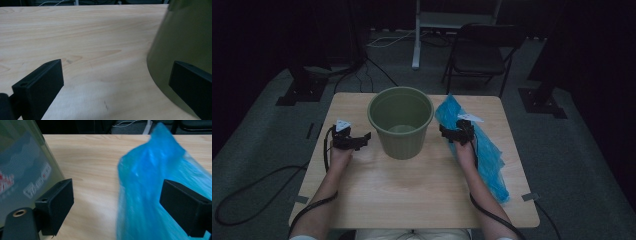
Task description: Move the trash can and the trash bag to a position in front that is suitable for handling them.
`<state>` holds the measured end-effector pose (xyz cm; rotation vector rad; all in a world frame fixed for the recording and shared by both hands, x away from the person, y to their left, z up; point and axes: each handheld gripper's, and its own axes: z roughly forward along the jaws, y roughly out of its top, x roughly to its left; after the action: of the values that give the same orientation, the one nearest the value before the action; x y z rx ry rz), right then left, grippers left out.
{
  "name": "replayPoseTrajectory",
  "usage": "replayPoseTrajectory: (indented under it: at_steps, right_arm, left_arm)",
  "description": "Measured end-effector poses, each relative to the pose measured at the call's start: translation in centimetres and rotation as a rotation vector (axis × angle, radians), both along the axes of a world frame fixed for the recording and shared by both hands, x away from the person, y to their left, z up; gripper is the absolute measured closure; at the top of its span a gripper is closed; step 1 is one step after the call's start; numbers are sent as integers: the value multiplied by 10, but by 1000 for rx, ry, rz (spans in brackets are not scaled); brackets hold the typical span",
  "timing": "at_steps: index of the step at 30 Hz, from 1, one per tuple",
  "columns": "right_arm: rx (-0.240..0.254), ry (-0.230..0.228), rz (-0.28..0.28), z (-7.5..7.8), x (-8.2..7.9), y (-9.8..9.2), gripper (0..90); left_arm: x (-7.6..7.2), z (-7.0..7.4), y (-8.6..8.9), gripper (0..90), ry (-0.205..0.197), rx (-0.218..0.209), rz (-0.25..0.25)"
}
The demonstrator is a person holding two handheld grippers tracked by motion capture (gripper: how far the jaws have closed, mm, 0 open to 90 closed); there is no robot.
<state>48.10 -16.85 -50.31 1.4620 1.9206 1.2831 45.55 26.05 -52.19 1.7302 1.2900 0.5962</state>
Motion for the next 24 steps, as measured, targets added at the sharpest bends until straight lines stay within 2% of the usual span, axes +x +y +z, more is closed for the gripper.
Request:
replayPoseTrajectory:
  at_steps: [1,3,7,10,13,14,15,18,24]
  right_arm:
    - [2,5,3,0,2,3,116]
    - [6,11,10,0,8,11,116]
    - [13,28,28,0,17,24,116]
    - [8,39,20,-1,24,33,116]
    - [26,48,34,-1,27,40,140]
    - [20,43,34,-1,26,42,144]
    - [13,37,27,-1,26,43,147]
    - [37,55,44,-2,26,41,148]
    - [39,42,64,-3,18,38,147]
  left_arm:
    - [4,0,-2,2,9,-3,-5]
    - [13,-1,-6,2,14,35,-8]
    - [23,1,-11,2,15,35,-3]
    - [28,3,-15,2,21,45,-10]
    - [29,8,-18,2,5,48,-20]
    - [28,10,-18,5,-7,62,-17]
    - [27,10,-18,6,-7,64,-21]
    - [25,10,-18,6,-7,65,-26]
    - [15,13,-22,32,-7,83,-38]
